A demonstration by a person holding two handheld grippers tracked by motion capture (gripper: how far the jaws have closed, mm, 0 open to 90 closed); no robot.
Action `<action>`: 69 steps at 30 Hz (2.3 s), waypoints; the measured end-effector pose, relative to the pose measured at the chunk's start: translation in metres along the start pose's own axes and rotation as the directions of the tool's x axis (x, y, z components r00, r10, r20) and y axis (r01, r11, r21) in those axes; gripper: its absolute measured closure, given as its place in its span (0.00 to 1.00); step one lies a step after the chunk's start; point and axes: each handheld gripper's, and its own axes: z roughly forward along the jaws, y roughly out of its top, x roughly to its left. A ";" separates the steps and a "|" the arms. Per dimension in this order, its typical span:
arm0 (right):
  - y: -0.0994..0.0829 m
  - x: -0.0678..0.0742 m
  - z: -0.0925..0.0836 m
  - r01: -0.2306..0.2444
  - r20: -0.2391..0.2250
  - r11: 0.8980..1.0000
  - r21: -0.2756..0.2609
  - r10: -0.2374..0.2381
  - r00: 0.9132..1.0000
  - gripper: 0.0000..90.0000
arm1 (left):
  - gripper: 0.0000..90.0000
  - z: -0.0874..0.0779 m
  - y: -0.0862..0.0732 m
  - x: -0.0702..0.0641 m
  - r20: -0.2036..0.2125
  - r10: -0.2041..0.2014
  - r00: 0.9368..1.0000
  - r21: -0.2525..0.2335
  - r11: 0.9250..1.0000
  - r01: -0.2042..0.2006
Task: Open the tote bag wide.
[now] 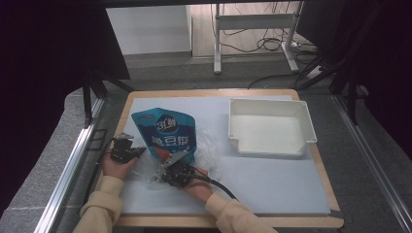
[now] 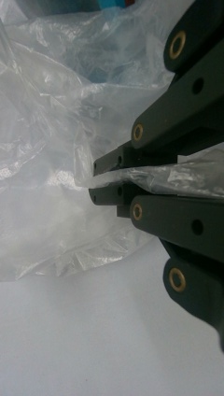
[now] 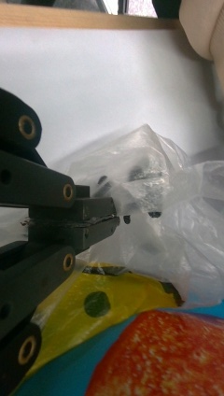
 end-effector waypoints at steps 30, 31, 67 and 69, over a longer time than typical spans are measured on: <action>-0.019 -0.026 -0.123 -0.058 0.049 0.970 -0.235 0.072 0.996 0.99 | 0.55 -0.048 0.004 0.000 0.098 -0.001 0.995 -0.184 0.983 0.019; -0.022 -0.030 -0.126 -0.067 0.056 0.969 -0.237 0.083 0.995 0.99 | 0.46 -0.051 0.004 0.001 0.100 -0.003 0.995 -0.194 0.981 0.022; -0.039 -0.073 -0.177 -0.116 0.175 0.941 -0.318 0.178 0.968 0.61 | 0.19 -0.120 -0.003 -0.042 0.083 0.127 0.988 -0.289 0.952 -0.098; -0.038 -0.074 -0.181 -0.111 0.187 0.938 -0.327 0.180 0.966 0.57 | 0.19 -0.121 -0.002 -0.044 0.086 0.134 0.987 -0.286 0.952 -0.105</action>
